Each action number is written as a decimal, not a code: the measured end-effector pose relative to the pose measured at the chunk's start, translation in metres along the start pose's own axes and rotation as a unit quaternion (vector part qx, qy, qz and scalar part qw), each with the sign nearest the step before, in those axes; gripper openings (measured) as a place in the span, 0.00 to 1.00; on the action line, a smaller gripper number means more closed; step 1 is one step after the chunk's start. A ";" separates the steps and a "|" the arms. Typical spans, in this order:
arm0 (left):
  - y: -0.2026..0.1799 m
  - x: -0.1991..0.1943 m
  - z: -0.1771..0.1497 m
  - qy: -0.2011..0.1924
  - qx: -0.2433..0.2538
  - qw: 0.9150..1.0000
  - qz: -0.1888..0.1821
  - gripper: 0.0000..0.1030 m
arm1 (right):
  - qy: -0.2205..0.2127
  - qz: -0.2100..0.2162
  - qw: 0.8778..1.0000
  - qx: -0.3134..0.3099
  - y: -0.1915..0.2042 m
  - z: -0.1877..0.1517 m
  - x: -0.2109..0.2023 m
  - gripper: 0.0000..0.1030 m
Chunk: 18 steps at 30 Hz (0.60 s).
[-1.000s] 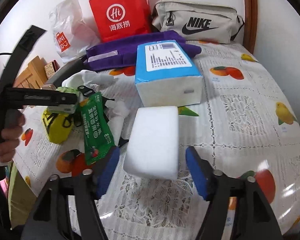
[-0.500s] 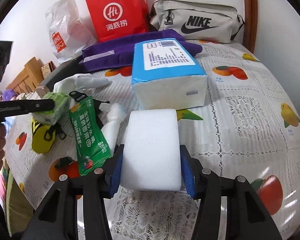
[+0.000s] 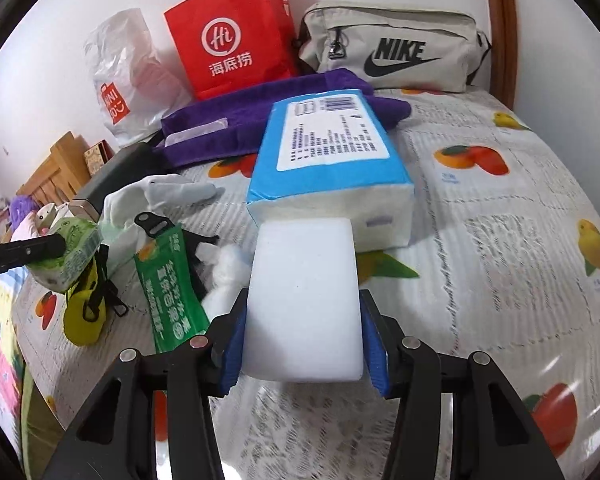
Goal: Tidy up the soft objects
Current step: 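Grasp the green tissue pack with the left tool while the right tool lifts the sponge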
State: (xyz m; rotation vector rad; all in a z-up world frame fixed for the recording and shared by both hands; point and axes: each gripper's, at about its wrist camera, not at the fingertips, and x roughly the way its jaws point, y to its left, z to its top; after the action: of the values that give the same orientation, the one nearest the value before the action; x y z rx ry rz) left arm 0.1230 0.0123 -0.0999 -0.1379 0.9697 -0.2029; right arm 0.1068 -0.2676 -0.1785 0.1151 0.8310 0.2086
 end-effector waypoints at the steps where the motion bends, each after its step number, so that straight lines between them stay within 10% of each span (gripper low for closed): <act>1: 0.002 -0.001 0.000 -0.001 -0.003 1.000 -0.001 0.31 | 0.001 -0.001 1.000 -0.002 0.002 0.001 0.001 0.49; 18: 0.023 -0.023 0.036 -0.035 -0.032 0.999 -0.017 0.31 | -0.036 0.015 0.998 -0.044 0.033 0.036 -0.055 0.49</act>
State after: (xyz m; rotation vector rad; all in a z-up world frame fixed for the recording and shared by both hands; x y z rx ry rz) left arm 0.1422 0.0410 -0.0659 -0.2187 0.9045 -0.1979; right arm 0.0932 -0.2487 -0.1083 0.0526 0.7485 0.2679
